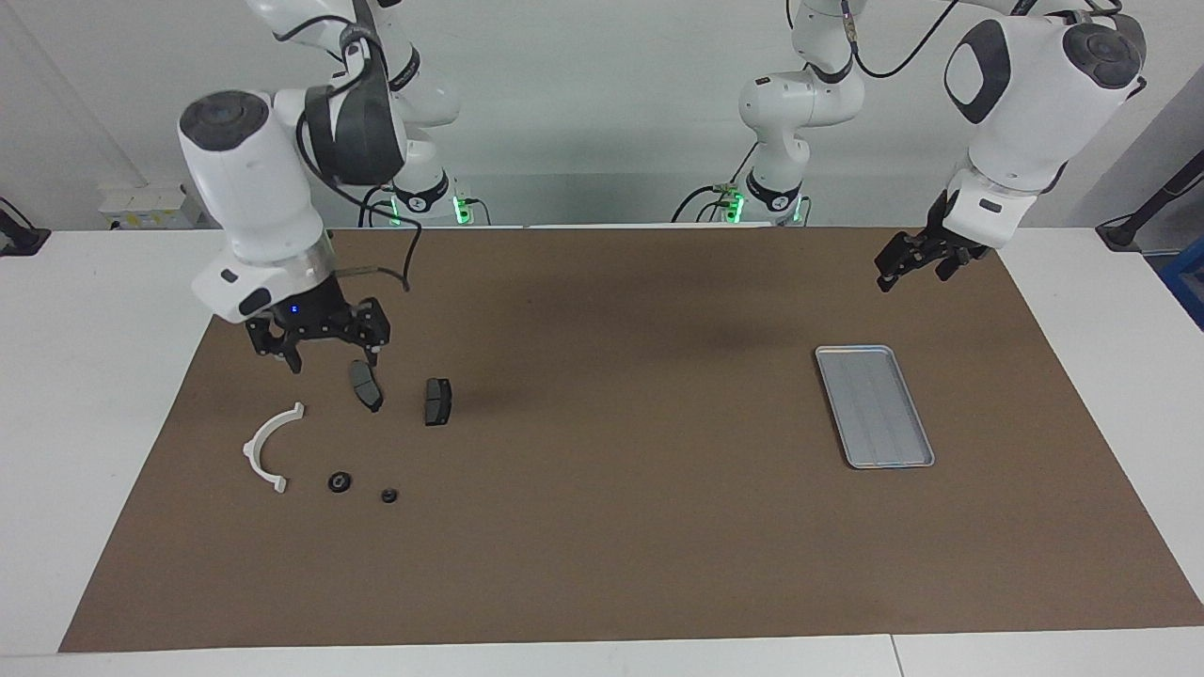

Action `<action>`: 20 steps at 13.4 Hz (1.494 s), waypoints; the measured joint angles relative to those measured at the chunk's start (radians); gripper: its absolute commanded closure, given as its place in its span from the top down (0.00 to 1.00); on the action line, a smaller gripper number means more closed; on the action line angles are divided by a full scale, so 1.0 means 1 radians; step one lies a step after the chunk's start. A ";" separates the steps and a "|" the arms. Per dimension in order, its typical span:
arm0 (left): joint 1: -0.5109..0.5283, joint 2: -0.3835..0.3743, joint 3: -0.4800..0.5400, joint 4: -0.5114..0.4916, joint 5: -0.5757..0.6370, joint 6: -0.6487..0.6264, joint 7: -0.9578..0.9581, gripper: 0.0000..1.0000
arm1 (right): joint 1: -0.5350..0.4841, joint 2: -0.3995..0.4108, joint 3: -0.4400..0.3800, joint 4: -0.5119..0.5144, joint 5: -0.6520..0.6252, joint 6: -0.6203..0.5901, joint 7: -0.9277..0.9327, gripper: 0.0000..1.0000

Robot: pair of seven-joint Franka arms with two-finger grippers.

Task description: Place bearing gear from tray to pile

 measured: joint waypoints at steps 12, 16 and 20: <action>0.000 0.000 0.000 0.000 0.000 0.000 0.000 1.00 | 0.056 -0.268 -0.149 -0.062 0.105 -0.314 0.000 1.00; 0.000 0.000 0.000 0.000 0.000 0.000 0.000 1.00 | -0.060 -0.245 -0.019 -0.067 0.102 -0.308 0.000 1.00; 0.000 0.000 0.000 0.000 0.000 0.000 0.000 1.00 | -0.065 -0.234 -0.001 -0.068 0.097 -0.296 0.000 1.00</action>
